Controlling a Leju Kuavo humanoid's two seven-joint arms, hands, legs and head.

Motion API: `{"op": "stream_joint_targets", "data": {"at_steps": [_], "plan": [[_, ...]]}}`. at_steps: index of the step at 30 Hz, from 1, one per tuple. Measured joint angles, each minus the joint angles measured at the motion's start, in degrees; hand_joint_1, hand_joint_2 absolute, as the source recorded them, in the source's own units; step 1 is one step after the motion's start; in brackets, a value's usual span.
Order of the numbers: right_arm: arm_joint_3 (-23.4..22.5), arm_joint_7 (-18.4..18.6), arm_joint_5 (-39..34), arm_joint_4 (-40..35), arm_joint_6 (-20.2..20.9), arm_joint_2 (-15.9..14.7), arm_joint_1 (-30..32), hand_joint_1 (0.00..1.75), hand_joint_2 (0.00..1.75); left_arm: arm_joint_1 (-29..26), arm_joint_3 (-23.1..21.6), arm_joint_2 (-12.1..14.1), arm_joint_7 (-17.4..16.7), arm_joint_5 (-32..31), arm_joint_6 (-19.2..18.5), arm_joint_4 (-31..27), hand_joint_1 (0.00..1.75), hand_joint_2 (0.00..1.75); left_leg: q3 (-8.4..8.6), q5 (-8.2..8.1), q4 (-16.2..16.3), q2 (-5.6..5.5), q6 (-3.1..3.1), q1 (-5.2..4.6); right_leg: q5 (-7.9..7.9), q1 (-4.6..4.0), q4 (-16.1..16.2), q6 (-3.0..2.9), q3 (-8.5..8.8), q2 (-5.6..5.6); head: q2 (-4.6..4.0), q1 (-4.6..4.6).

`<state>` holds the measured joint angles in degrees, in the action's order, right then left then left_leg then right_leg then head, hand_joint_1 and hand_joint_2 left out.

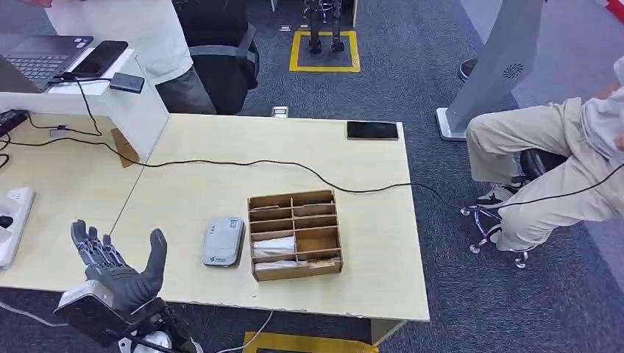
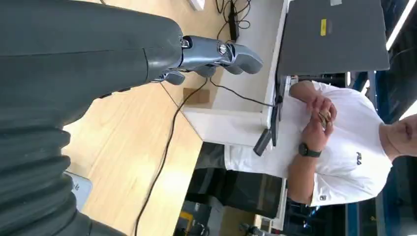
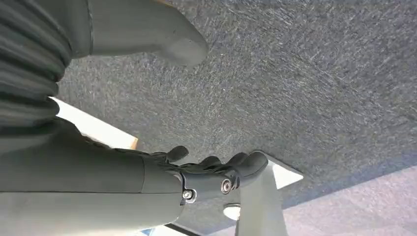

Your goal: Pass the card to the sensor for recognition and then transmit it.

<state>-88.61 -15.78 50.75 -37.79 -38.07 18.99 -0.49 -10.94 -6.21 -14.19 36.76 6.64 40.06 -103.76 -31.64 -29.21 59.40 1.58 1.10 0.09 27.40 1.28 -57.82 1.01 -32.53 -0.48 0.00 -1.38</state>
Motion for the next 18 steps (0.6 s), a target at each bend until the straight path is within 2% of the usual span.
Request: {"op": "stream_joint_targets", "data": {"at_steps": [10,18], "plan": [[0.02,0.13,-0.76,0.7,0.0,-0.02,-0.13,0.0,1.75,-1.65,2.73,-0.87,0.76,-0.33,0.0,-2.01,0.0,1.75,0.0,0.0,0.0,0.0,0.0,0.0,0.0,0.01,0.0,0.0,0.02,0.0,0.0,0.0],[0.02,-0.2,-1.11,1.31,0.0,-0.02,-0.25,0.0,1.75,-1.98,2.84,-0.87,-0.09,-3.79,-0.09,-2.03,0.0,1.75,0.01,0.0,0.0,0.0,0.0,0.0,0.0,0.0,0.0,0.0,0.01,0.0,0.0,-0.02]]}}
